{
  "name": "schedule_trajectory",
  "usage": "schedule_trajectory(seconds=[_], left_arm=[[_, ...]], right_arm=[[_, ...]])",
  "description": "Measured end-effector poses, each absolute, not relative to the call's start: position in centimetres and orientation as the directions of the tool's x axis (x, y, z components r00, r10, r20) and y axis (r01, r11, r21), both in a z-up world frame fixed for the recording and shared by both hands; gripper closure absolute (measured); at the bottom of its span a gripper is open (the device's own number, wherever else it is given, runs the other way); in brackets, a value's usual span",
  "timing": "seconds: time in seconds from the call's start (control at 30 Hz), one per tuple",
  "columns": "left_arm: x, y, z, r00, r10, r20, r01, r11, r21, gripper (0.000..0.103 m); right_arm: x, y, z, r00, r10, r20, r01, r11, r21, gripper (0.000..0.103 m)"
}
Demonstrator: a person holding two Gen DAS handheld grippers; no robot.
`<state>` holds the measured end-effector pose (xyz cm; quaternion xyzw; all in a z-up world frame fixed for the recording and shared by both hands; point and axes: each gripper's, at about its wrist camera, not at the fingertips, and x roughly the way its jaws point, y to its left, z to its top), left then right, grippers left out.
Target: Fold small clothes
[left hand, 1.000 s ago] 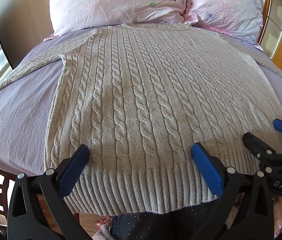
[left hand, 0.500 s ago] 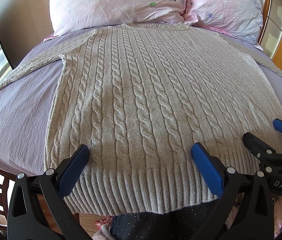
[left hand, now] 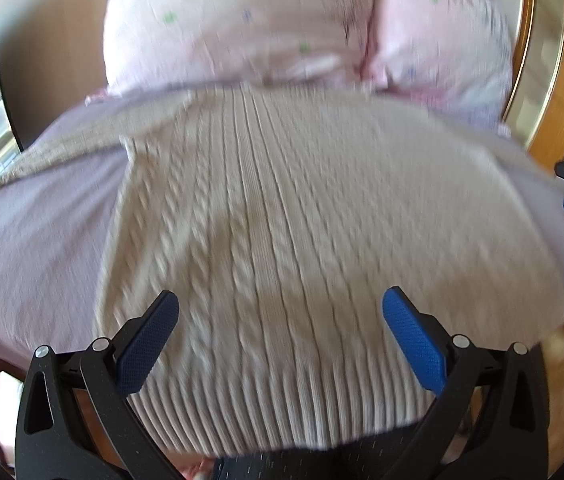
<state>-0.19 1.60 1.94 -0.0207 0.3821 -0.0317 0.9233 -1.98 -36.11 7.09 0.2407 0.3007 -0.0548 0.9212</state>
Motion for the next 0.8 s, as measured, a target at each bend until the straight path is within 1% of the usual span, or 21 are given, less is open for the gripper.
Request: schedule_trajectory(seconds=[0.03,0.07,0.1,0.13,0.17,0.2,0.27,0.33,0.43,0.47,0.5,0.6,0.63,0.67,0.73,0.77,0.8], left_arm=[[-0.1,2.0,2.5,0.734,-0.078,-0.675,0.039,0.997,-0.074,0.001],[0.1,2.5,3.1,0.765,-0.083,-0.639,0.032,0.995,-0.091,0.001],[0.4,3.0,3.5,0.779,-0.088,-0.621,0.026,0.994,-0.107,0.001],[0.7,3.4,3.8,0.788,-0.096,-0.609,0.022,0.991,-0.129,0.001],[1.4,4.2,4.1,0.794,-0.121,-0.596,0.022,0.985,-0.171,0.001],[1.8,4.7,4.2,0.796,-0.145,-0.588,0.027,0.979,-0.204,0.001],[2.7,6.1,4.2,0.798,-0.199,-0.569,0.036,0.958,-0.284,0.001],[3.6,7.5,4.0,0.799,-0.207,-0.565,0.003,0.940,-0.340,0.001],[4.5,8.7,4.0,0.801,-0.186,-0.569,-0.034,0.935,-0.354,0.001],[4.8,9.1,4.0,0.802,-0.175,-0.571,-0.044,0.936,-0.349,0.001],[4.9,9.3,3.9,0.802,-0.168,-0.573,-0.049,0.938,-0.344,0.001],[5.4,10.5,3.8,0.807,-0.151,-0.571,-0.068,0.937,-0.342,0.001],[5.5,11.0,3.8,0.809,-0.148,-0.569,-0.074,0.935,-0.347,0.001],[5.6,11.5,3.8,0.811,-0.144,-0.567,-0.081,0.932,-0.354,0.001],[5.6,13.2,3.9,0.818,-0.129,-0.561,-0.106,0.924,-0.368,0.001],[5.6,14.0,4.0,0.821,-0.120,-0.558,-0.117,0.921,-0.371,0.001],[5.6,15.2,4.2,0.827,-0.105,-0.553,-0.134,0.918,-0.374,0.001]], right_arm=[[-1.7,-38.9,7.2,0.818,0.033,-0.574,0.287,0.842,0.457,0.007],[-1.0,-42.9,7.3,0.825,0.013,-0.564,0.338,0.789,0.512,0.017],[-0.6,-45.1,7.2,0.824,-0.008,-0.567,0.374,0.759,0.533,0.033],[0.2,-48.8,6.9,0.811,-0.048,-0.584,0.442,0.705,0.555,0.041],[0.8,-51.0,6.6,0.800,-0.066,-0.596,0.478,0.671,0.567,0.053],[1.5,-53.0,6.2,0.788,-0.079,-0.611,0.511,0.638,0.576,0.060],[2.8,-56.8,5.1,0.775,-0.085,-0.627,0.560,0.552,0.618,0.061],[3.9,-58.8,4.6,0.752,-0.120,-0.648,0.608,0.507,0.611,0.062],[5.0,-60.9,3.5,0.720,-0.156,-0.676,0.664,0.439,0.605,0.061],[5.2,-61.5,3.0,0.710,-0.163,-0.685,0.680,0.411,0.607,0.063],[5.4,-62.0,2.8,0.714,-0.168,-0.680,0.680,0.398,0.616,0.067],[5.1,-63.2,2.6,0.724,-0.208,-0.658,0.680,0.377,0.629,0.068],[5.3,-63.4,2.3,0.735,-0.219,-0.642,0.670,0.380,0.638,0.073],[5.6,-63.8,2.0,0.733,-0.218,-0.645,0.672,0.382,0.635,0.097],[5.3,-64.0,1.8,0.744,-0.213,-0.634,0.662,0.366,0.654,0.096],[5.2,-63.4,2.4,0.759,-0.226,-0.610,0.646,0.378,0.664,0.096],[5.0,-61.8,4.4,0.788,-0.262,-0.557,0.610,0.456,0.648,0.096]])
